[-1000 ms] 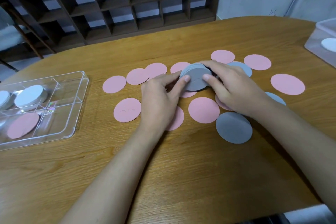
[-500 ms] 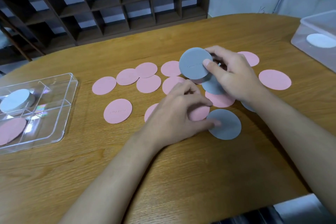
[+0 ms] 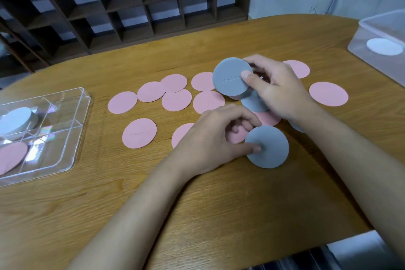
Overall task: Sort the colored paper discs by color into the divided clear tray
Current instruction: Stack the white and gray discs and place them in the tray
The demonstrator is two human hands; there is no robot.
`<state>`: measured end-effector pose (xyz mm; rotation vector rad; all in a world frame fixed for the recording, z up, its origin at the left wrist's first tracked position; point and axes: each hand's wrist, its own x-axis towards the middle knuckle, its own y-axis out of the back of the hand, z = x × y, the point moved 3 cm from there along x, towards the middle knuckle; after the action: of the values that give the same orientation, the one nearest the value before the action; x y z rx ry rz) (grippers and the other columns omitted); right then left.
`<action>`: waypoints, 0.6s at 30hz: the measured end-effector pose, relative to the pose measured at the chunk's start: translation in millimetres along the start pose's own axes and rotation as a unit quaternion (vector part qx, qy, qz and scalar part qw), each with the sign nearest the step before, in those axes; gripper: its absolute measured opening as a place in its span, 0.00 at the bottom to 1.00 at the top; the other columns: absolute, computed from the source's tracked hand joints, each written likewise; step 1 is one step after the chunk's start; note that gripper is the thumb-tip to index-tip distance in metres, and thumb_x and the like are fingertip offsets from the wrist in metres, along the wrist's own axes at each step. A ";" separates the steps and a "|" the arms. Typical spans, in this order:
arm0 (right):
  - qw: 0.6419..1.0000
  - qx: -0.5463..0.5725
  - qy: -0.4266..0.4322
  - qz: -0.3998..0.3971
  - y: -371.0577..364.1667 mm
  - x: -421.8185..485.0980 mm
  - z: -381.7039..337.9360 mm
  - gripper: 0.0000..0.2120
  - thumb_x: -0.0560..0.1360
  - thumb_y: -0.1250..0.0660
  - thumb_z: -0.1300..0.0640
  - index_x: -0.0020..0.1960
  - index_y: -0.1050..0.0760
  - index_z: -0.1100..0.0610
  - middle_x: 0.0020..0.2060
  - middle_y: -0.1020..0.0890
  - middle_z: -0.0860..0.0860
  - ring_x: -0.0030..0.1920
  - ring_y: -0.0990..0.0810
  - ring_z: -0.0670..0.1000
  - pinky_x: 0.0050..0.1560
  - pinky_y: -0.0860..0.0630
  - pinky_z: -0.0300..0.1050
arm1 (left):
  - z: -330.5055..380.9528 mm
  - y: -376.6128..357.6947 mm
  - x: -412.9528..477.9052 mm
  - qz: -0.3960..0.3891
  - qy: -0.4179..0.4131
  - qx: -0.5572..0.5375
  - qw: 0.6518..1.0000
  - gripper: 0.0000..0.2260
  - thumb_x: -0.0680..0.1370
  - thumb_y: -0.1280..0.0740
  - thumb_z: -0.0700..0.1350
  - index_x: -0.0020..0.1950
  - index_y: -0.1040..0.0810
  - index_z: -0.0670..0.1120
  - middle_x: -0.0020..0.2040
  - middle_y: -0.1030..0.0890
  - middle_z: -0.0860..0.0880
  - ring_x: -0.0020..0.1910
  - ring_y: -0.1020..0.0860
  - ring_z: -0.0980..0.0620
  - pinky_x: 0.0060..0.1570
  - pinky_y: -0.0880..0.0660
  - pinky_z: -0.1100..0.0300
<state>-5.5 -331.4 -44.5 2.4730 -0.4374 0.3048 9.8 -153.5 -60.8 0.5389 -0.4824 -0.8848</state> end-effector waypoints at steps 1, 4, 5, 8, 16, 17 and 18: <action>1.000 0.006 0.002 -0.004 0.0 -0.2 0.2 0.12 0.82 0.37 0.54 0.62 0.20 0.52 0.54 0.17 0.53 0.52 0.18 0.46 0.55 0.22 0.45 | -0.7 1.2 0.1 0.000 0.015 -0.045 0.999 0.13 0.72 0.18 0.44 0.53 0.16 0.49 0.45 0.17 0.55 0.41 0.24 0.59 0.43 0.27 0.67; 0.999 0.029 -0.001 -0.016 -0.1 -1.0 -0.2 0.09 0.84 0.37 0.60 0.60 0.20 0.55 0.50 0.16 0.49 0.38 0.18 0.40 0.45 0.26 0.33 | -4.6 6.3 1.8 -0.001 0.050 -0.153 0.987 0.09 0.74 0.21 0.38 0.53 0.16 0.44 0.41 0.18 0.51 0.36 0.26 0.57 0.39 0.27 0.65; 0.999 0.034 -0.006 -0.016 -0.2 -0.7 0.7 0.09 0.84 0.37 0.61 0.59 0.20 0.54 0.49 0.16 0.47 0.37 0.19 0.40 0.44 0.26 0.33 | -6.8 8.9 2.6 0.001 0.054 -0.174 0.983 0.10 0.75 0.22 0.37 0.54 0.16 0.43 0.41 0.19 0.51 0.37 0.26 0.55 0.40 0.25 0.63; 0.999 0.035 -0.022 -0.019 -0.8 0.5 4.2 0.09 0.84 0.37 0.60 0.60 0.20 0.54 0.48 0.16 0.47 0.36 0.20 0.40 0.44 0.26 0.38 | -11.0 18.6 3.6 0.026 0.047 -0.216 0.975 0.09 0.76 0.24 0.36 0.56 0.14 0.44 0.40 0.19 0.51 0.37 0.25 0.51 0.42 0.22 0.58; 0.997 0.039 -0.057 -0.025 -1.9 2.0 5.3 0.10 0.83 0.37 0.56 0.62 0.19 0.53 0.48 0.14 0.50 0.45 0.16 0.54 0.43 0.23 0.45 | -15.5 43.4 2.4 0.159 0.024 -0.233 0.959 0.04 0.78 0.27 0.33 0.52 0.15 0.37 0.44 0.15 0.33 0.42 0.17 0.39 0.52 0.19 0.42; 0.997 0.037 -0.059 -0.026 -2.2 1.9 5.3 0.10 0.84 0.37 0.58 0.62 0.19 0.53 0.46 0.14 0.48 0.41 0.17 0.51 0.41 0.23 0.43 | -15.4 43.8 2.3 0.171 0.026 -0.246 0.954 0.04 0.78 0.28 0.31 0.53 0.15 0.35 0.45 0.14 0.33 0.45 0.15 0.37 0.56 0.17 0.41; 0.997 0.039 -0.060 -0.028 -2.6 1.7 5.3 0.10 0.84 0.37 0.59 0.62 0.20 0.54 0.43 0.15 0.47 0.37 0.18 0.48 0.39 0.24 0.41 | -16.0 44.1 1.7 0.182 0.026 -0.253 0.950 0.05 0.78 0.29 0.29 0.53 0.16 0.33 0.45 0.14 0.35 0.47 0.14 0.37 0.57 0.17 0.44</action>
<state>-2.3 -333.0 -49.6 2.5838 -0.4119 0.1520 46.2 -128.2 -45.4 -0.0014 -0.2755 -0.6019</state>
